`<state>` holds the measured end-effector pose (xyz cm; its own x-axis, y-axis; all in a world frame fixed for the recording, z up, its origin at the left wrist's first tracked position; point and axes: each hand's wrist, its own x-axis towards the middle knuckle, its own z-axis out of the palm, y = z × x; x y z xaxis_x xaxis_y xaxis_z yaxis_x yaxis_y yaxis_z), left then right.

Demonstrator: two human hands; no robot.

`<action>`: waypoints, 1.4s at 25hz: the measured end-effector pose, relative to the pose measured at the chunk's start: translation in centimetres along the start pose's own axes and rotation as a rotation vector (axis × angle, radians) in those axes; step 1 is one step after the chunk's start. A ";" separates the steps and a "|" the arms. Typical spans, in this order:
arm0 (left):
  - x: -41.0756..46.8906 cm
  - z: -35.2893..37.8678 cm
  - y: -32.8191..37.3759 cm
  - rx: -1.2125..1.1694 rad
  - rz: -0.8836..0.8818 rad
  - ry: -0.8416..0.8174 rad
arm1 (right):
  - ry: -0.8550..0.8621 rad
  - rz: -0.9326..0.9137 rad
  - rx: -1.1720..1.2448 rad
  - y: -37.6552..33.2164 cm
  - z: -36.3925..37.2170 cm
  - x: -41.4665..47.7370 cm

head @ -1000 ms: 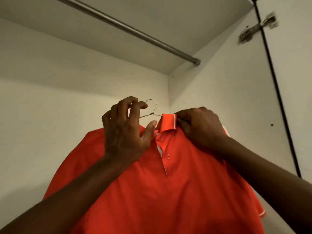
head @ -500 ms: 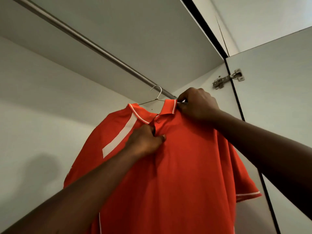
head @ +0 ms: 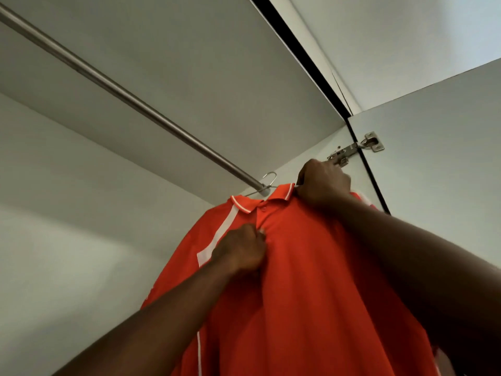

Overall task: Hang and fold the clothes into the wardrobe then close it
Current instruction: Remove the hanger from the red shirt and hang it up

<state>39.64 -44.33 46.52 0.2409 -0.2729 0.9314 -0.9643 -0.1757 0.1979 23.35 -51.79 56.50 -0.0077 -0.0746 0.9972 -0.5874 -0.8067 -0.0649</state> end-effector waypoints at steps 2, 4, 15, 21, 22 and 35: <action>1.7 1.4 -0.8 -0.016 -0.033 0.088 | 0.013 0.012 0.008 0.4 1.7 0.9; 3.0 1.9 -1.6 -0.021 -0.054 0.151 | 0.013 0.025 0.040 0.4 3.1 1.7; 7.6 3.8 -6.6 0.117 -0.069 0.213 | 0.042 -0.011 0.089 -2.8 9.2 4.3; 6.6 5.0 -7.5 0.077 -0.051 0.187 | 0.090 -0.104 0.014 -3.5 10.6 3.8; 6.2 5.3 -7.9 0.072 -0.041 0.201 | 0.104 -0.133 -0.002 -3.6 10.9 3.4; -2.9 2.0 -9.4 0.151 0.040 0.160 | 0.036 -0.473 0.049 -5.2 9.3 -2.8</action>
<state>48.27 -43.74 41.39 0.1711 -0.1312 0.9765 -0.9425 -0.3107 0.1234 33.95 -52.85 53.71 0.2229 0.3268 0.9184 -0.4940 -0.7743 0.3954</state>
